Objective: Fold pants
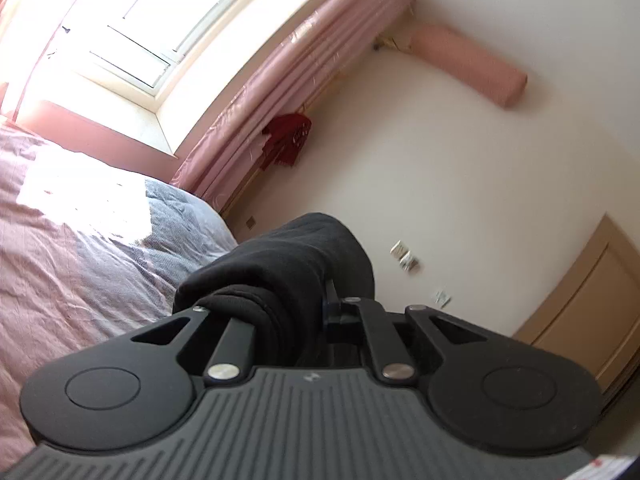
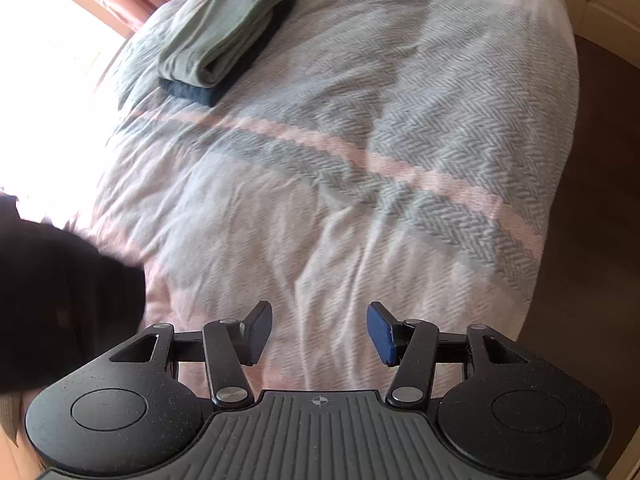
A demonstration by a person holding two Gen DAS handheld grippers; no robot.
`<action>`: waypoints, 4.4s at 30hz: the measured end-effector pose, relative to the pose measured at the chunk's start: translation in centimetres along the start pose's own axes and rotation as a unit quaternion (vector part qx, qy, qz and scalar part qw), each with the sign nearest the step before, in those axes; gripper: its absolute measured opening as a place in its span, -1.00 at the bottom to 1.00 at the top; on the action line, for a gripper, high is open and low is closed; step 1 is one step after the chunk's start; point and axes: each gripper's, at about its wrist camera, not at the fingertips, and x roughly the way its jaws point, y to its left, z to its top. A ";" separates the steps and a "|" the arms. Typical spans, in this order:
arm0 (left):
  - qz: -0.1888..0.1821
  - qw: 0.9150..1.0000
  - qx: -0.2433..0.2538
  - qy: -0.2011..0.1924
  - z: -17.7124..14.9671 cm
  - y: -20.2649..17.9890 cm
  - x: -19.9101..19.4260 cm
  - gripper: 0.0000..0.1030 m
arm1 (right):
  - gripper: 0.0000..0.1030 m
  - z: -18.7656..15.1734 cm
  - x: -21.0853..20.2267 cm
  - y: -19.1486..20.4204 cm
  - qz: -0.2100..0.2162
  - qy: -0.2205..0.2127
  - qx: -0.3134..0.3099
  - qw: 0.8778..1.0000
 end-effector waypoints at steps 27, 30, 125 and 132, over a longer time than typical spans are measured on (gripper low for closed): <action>0.227 0.863 -0.431 0.131 -29.6 30.9 -17.6 0.18 | -0.02 -3.1 5.5 10.4 0.029 0.080 -0.183 0.979; 0.236 0.873 -0.418 0.089 -29.4 29.2 -17.4 0.25 | 0.28 -1.4 7.5 12.0 0.097 0.092 -0.187 0.973; 0.486 0.830 -0.187 0.198 -14.2 42.4 14.5 0.24 | -0.16 8.0 10.3 -4.6 0.045 0.030 0.151 0.987; 0.503 0.835 -0.148 0.167 -15.1 38.1 7.7 -0.99 | -0.31 8.0 10.8 -4.8 0.074 0.008 0.137 0.988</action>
